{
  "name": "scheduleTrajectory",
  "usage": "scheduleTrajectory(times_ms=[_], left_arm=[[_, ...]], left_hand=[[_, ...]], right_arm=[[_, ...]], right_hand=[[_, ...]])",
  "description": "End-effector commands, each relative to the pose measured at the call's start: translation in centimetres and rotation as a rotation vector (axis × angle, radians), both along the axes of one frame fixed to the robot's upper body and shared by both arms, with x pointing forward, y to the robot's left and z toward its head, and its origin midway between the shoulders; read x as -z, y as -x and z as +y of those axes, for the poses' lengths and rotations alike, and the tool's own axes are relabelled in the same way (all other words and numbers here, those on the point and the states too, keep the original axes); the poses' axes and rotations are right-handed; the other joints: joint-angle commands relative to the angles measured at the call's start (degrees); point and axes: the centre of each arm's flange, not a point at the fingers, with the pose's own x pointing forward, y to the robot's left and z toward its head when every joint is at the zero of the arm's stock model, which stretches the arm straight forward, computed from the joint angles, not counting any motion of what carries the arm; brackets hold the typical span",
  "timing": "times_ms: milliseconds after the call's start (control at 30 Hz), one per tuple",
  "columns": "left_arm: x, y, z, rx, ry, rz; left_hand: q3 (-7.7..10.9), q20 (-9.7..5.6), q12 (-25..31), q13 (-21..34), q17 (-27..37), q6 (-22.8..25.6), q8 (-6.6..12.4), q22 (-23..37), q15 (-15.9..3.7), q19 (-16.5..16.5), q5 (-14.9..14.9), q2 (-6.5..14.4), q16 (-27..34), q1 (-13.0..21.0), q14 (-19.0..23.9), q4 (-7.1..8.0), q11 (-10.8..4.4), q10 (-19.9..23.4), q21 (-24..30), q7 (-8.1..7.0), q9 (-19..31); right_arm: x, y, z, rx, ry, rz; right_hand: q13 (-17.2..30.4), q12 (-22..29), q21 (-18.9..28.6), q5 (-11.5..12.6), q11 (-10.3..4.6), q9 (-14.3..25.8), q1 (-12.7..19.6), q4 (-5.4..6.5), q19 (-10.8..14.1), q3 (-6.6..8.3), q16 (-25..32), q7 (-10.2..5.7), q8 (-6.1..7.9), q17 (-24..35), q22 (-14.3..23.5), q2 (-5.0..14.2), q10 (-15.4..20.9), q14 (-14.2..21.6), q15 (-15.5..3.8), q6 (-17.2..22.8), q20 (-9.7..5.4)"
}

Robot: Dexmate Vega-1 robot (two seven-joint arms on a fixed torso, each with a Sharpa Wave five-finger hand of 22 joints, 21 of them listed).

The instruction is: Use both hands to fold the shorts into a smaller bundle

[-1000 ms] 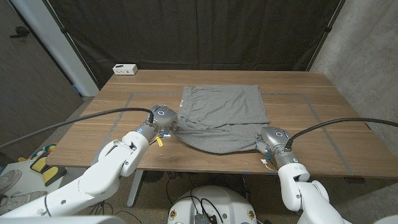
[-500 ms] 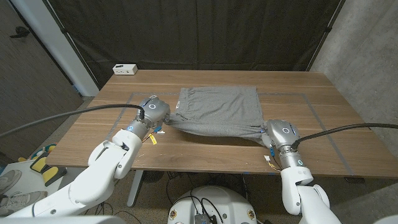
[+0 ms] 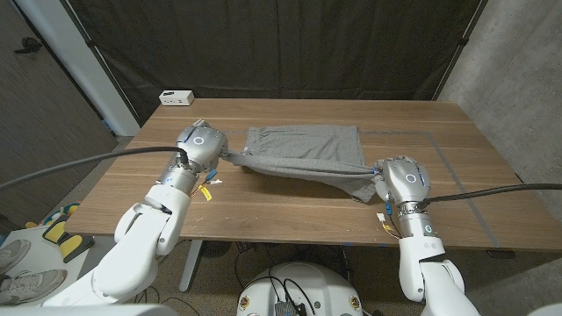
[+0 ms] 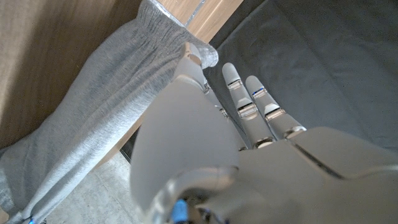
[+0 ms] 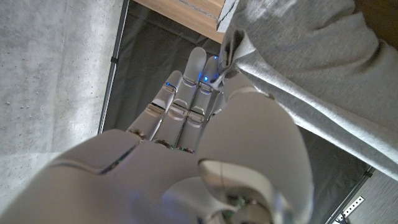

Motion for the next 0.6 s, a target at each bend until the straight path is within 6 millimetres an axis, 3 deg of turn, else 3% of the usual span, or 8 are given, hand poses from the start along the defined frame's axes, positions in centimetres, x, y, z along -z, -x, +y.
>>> scheduleTrajectory(times_ms=[33,600], left_arm=[[-1.3,0.2,1.4,0.005,0.067,-0.033],[-3.3,-1.6,2.5,0.018,0.125,-0.052]], left_hand=[[0.36,0.18,0.0,3.3,0.2,-0.2,-0.16,0.1,-9.38,0.2,0.0,0.0,0.3,0.4,0.4,-0.04,0.26,2.2,0.5,-0.27,0.3],[0.8,-0.16,0.2,3.8,0.5,0.3,-0.06,0.1,-9.4,0.8,-0.2,-0.1,0.2,0.3,0.6,0.0,0.25,2.5,1.2,0.02,0.4]], right_arm=[[-1.5,-0.6,-0.2,-0.009,0.037,-0.067],[-4.6,-3.3,-0.2,-0.058,0.055,-0.105]], right_hand=[[-0.1,0.1,0.4,0.4,-0.32,0.4,0.1,0.39,-0.1,0.11,-0.3,-0.38,0.51,0.3,0.2,0.14,0.3,0.3,-5.22,0.3,-0.13],[-0.4,0.1,0.9,0.6,-0.5,0.2,0.2,0.44,0.0,0.18,-0.9,-0.42,0.51,0.7,0.2,-0.09,0.6,0.9,-5.26,0.7,-0.05]])
